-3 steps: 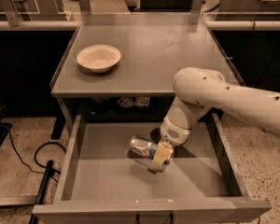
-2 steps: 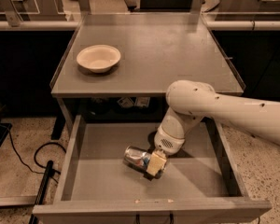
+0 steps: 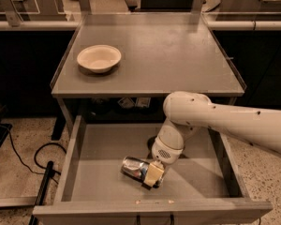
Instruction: Place redbull can into top drawer
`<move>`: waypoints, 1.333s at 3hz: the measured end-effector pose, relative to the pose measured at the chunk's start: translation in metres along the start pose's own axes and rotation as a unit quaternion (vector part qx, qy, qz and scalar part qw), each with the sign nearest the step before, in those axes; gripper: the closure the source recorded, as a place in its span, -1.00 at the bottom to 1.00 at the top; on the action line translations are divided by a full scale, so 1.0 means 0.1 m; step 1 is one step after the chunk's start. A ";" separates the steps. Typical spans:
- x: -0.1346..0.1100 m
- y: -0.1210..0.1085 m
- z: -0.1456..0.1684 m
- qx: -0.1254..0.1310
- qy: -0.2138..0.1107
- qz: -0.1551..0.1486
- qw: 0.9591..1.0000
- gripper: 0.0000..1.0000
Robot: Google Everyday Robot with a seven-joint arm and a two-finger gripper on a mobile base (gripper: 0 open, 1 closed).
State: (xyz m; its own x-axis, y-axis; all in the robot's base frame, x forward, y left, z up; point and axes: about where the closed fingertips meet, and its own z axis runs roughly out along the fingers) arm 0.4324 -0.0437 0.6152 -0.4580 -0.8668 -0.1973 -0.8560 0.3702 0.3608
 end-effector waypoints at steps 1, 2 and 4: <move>0.00 0.00 0.00 0.000 0.000 0.000 1.000 0.65; 0.00 0.00 0.00 0.000 0.000 0.000 1.000 0.15; 0.00 0.00 0.00 0.000 0.000 0.000 1.000 -0.79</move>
Offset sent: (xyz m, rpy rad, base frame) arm -0.0004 0.0000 -0.0003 -0.0001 0.0006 0.0003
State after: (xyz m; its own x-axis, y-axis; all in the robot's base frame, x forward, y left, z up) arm 0.4319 -0.0436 0.6148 -0.4578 -0.8670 -0.1969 -0.8559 0.3699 0.3613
